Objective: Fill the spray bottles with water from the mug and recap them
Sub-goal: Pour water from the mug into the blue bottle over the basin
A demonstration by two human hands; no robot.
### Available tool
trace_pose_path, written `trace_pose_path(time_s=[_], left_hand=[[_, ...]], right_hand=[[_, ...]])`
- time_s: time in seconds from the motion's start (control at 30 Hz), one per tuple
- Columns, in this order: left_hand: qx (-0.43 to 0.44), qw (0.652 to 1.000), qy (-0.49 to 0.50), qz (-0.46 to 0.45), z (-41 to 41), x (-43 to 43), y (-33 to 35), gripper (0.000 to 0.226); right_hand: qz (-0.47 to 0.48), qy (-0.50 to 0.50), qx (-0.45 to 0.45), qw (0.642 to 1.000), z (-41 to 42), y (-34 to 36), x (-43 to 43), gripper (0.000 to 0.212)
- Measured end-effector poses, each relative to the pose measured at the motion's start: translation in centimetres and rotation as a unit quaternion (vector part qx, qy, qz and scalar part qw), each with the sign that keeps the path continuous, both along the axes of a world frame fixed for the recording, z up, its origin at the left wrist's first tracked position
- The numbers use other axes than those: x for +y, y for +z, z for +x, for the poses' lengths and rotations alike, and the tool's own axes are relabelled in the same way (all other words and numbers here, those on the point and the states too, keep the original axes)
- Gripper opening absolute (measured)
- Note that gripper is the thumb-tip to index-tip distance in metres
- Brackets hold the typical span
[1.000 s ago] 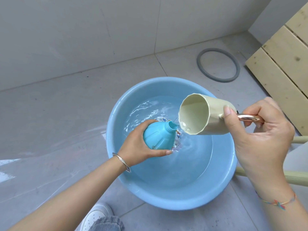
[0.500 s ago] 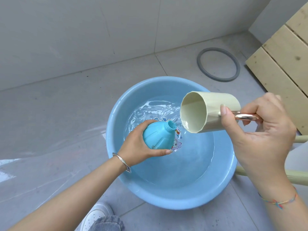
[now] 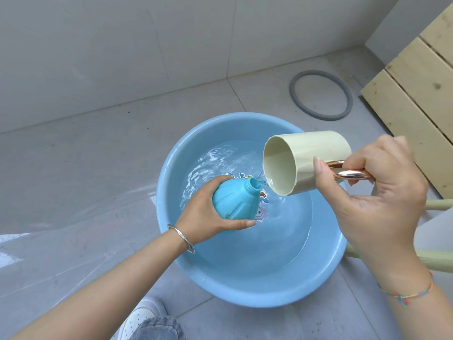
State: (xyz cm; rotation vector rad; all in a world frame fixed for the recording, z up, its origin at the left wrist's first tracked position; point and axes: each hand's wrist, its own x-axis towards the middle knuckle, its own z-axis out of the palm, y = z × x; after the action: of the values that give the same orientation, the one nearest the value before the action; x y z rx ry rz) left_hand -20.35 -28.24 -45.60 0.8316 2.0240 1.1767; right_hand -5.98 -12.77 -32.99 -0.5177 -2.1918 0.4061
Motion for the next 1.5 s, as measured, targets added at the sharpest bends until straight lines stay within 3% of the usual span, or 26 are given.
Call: trace_pose_path(time_s=[0.87,1.0,1.1,1.27,1.33,1.5], left_hand=[[0.005,1.000,0.000,0.002,0.4,0.2,-0.3,0.088],[0.001,1.000,0.002,0.009,0.4,0.1,-0.2,0.089],[-0.008,1.000,0.005,0.018,0.3,0.0,-0.2,0.086],[-0.041,0.998,0.019,0.035,0.3,0.0,-0.1,0.084],[-0.061,0.997,0.026,0.039,0.3,0.0,-0.1,0.085],[-0.072,0.996,0.037,0.043,0.2,-0.1,-0.5,0.085]], right_hand=[[0.162,0.096,-0.017,0.982,-0.8,0.1,-1.2,0.037],[0.080,0.051,0.000,0.996,-0.6,-0.2,-0.9,0.035],[-0.062,-0.024,0.032,0.997,-0.1,-0.7,0.0,0.034],[-0.357,-0.108,0.054,0.926,0.2,-3.9,2.6,0.041],[-0.392,-0.108,0.002,0.914,0.5,-6.1,3.1,0.043],[-0.371,-0.095,-0.115,0.916,1.2,-9.8,3.2,0.044]])
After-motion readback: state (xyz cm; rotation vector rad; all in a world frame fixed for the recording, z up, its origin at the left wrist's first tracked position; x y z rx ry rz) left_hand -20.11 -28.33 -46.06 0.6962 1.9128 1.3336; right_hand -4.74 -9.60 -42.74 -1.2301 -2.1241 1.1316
